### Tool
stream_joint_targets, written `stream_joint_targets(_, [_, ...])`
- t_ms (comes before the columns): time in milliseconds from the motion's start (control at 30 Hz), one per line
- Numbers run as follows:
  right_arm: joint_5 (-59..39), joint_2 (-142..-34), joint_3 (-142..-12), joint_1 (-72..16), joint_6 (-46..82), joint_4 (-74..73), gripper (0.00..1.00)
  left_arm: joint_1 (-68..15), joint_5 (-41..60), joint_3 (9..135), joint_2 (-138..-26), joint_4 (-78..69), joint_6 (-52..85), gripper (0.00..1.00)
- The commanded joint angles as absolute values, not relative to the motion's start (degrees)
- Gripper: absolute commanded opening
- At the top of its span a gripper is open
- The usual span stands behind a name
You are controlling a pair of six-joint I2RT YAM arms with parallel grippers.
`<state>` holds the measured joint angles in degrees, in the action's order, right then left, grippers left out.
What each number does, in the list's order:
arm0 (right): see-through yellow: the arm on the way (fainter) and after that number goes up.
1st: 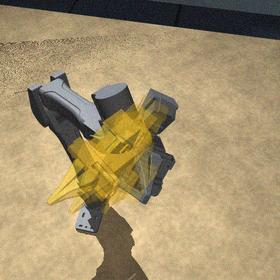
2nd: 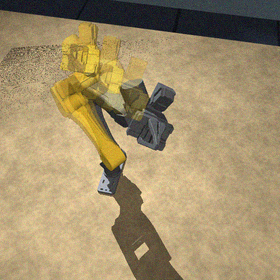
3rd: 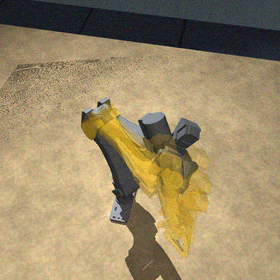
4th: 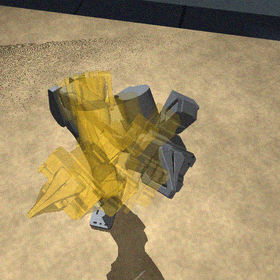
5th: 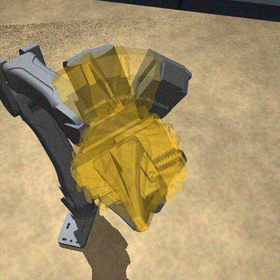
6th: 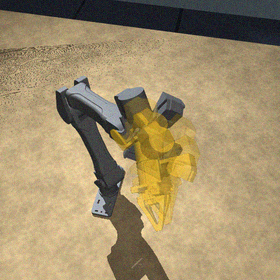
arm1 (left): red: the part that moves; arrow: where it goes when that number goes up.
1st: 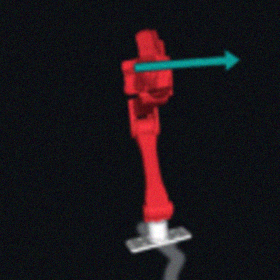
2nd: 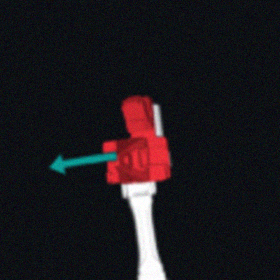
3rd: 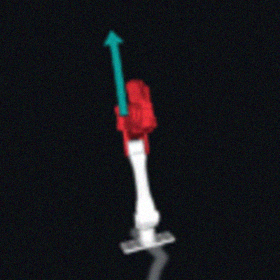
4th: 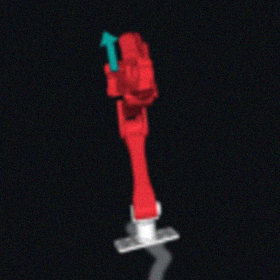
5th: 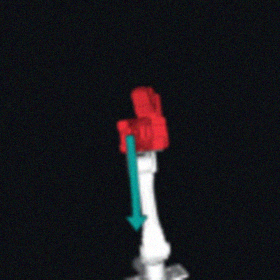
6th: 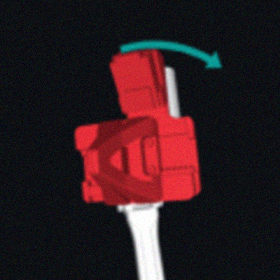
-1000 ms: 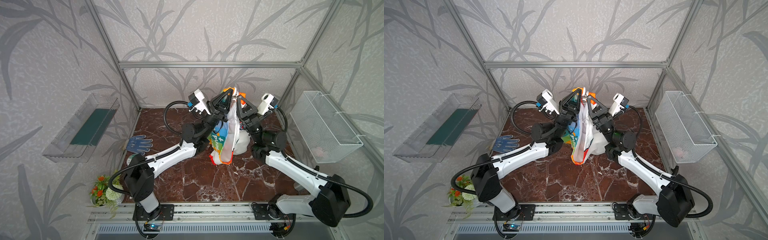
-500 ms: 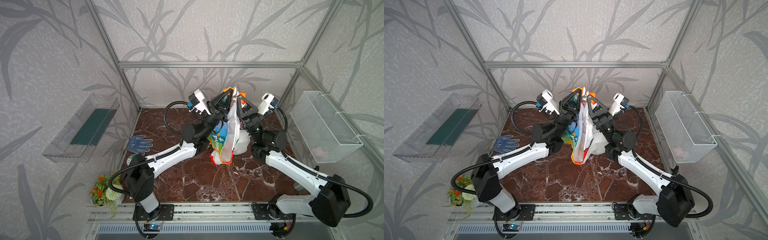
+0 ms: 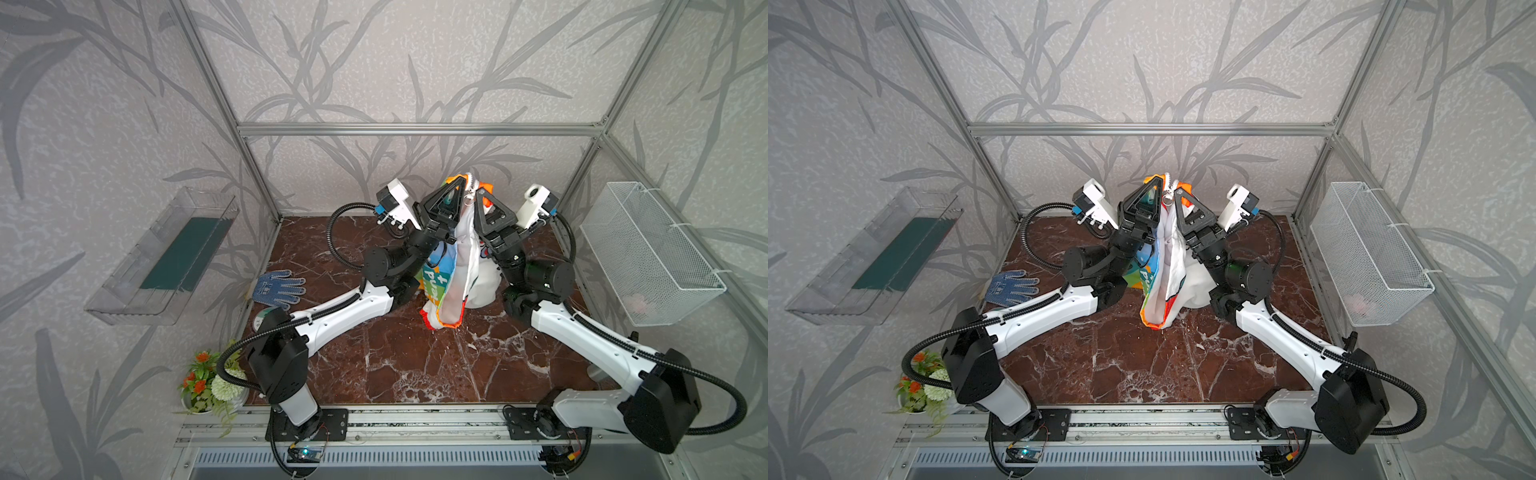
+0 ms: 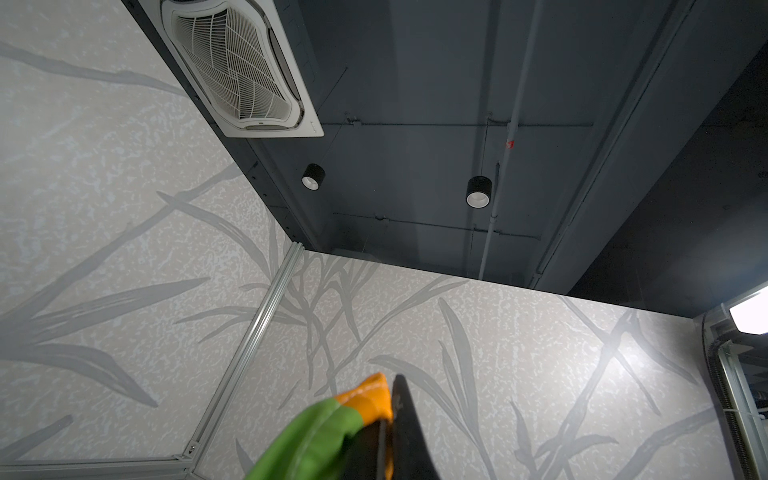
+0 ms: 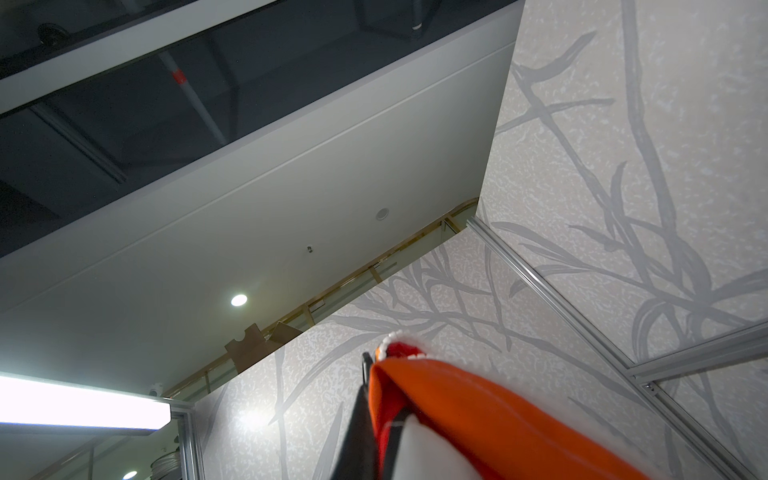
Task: Zip up the jacket
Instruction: 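Lower both grippers with the zipper edges toward the table, keeping them together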
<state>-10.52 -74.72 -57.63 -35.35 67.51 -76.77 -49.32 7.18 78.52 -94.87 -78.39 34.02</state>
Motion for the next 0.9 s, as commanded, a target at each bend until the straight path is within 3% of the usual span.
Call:
stream_joint_targets(0, [-9.65,-74.47,-60.83,-35.51,66.63,-80.51,0.00,-49.89,7.45,78.33,-94.61,-81.22,33.18,0.00])
stream_joint_targets(867, [-9.58,-75.50,-59.91,-33.78,67.71,-80.53,0.00,-49.75,6.95,72.86,-92.16,-81.20,34.35,0.00])
